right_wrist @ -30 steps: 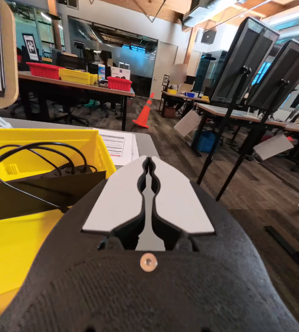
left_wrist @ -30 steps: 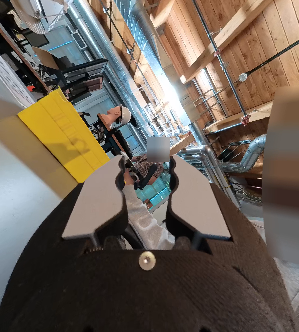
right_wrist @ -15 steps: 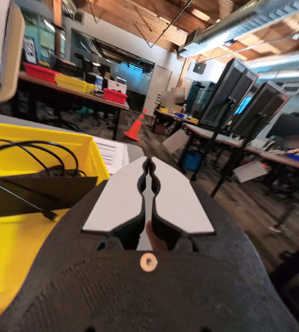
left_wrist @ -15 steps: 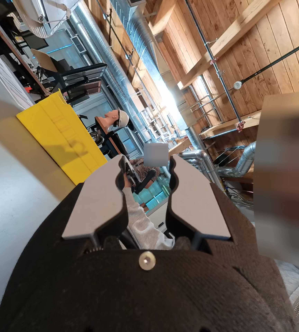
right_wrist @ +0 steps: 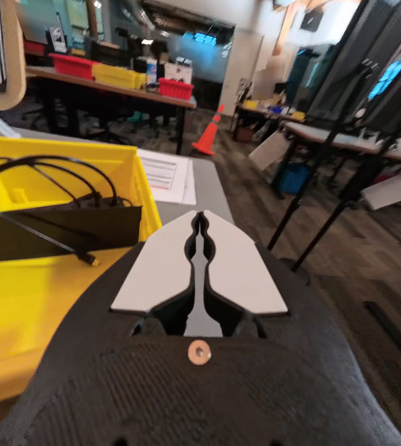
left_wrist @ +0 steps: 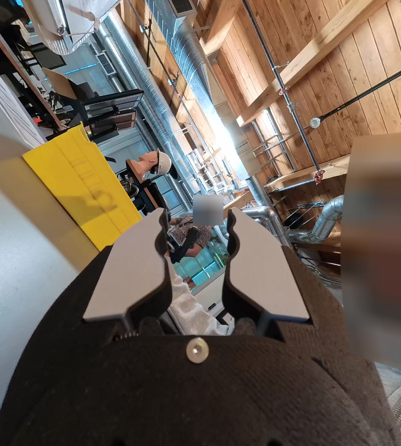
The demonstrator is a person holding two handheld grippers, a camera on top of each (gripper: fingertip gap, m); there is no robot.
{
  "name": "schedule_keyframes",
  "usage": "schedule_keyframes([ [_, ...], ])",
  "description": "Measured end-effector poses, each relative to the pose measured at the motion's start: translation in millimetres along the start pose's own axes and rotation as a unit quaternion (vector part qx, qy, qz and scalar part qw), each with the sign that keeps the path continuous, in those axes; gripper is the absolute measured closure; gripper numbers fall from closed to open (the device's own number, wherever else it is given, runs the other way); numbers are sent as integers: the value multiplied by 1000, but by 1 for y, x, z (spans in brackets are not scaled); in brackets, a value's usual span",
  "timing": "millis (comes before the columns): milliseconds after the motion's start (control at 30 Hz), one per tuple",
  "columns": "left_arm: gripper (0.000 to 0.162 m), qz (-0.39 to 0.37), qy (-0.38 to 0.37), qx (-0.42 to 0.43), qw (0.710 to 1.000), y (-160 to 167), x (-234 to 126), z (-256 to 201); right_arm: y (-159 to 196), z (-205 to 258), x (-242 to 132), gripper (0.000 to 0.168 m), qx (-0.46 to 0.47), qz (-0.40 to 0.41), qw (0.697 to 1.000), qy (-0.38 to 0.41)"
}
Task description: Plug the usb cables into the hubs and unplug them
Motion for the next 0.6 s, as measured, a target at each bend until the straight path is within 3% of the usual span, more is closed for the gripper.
schedule_keyframes([
  [67,113,-1,-1,1,1000,-1,0,0,14,0,1,168,1,24,999,-25],
  [267,113,-2,-1,-1,1000,-1,0,1,25,10,0,134,105,28,982,-154],
  [433,113,-3,-1,-4,1000,-1,0,1,49,22,16,113,112,103,978,-145],
  [533,113,-4,-1,-5,1000,-2,-1,1,56,37,27,111,144,143,967,-154],
  [600,113,-5,-1,-6,1000,-2,-1,1,62,43,30,121,159,186,959,-144],
])
Point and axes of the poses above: each gripper's, where its closed fingertips meet, x out along the fingers, y out of its underside, z = x × y across the jaws, the point moved 4 cm from there along -x, back along the fingers, and after that the axes turned 2 degrees about -z, right-handed, at the moved point
